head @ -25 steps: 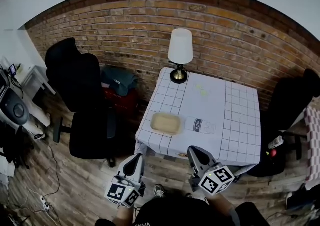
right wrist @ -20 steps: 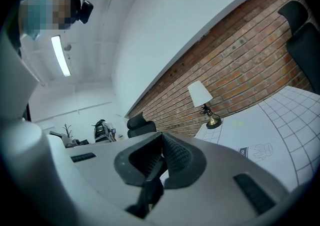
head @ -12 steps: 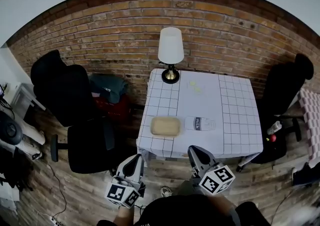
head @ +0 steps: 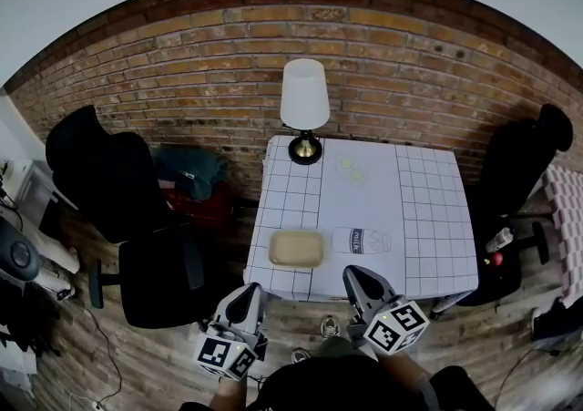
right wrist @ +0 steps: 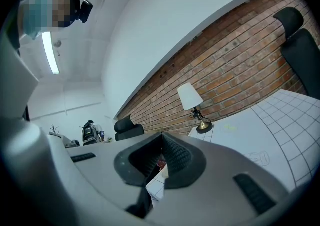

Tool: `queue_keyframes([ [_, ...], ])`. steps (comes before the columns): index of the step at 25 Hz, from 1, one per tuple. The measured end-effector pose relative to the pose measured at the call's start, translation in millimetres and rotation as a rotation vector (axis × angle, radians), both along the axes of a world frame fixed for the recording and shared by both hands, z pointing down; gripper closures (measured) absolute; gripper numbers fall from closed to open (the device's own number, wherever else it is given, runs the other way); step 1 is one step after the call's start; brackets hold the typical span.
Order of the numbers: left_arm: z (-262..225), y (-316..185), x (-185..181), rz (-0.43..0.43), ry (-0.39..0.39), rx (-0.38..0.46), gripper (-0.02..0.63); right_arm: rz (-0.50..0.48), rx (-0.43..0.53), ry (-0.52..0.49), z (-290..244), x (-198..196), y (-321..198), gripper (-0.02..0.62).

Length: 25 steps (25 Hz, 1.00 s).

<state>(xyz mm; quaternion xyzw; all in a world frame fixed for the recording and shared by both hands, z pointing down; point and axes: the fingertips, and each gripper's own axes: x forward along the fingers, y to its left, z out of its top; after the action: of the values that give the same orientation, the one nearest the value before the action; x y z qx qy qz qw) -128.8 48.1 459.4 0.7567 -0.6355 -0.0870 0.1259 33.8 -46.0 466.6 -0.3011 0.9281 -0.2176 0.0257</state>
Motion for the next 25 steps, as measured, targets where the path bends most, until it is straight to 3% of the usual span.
queue_keyframes([
  [12,9,-69,1,-0.017,-0.023,-0.016,0.597,-0.042,-0.015,0.026,13,-6,-63,0.592],
  [25,24,-106,-4,-0.067,-0.032,-0.048,0.597,-0.083,-0.023,0.070,35,-10,-98,0.592],
])
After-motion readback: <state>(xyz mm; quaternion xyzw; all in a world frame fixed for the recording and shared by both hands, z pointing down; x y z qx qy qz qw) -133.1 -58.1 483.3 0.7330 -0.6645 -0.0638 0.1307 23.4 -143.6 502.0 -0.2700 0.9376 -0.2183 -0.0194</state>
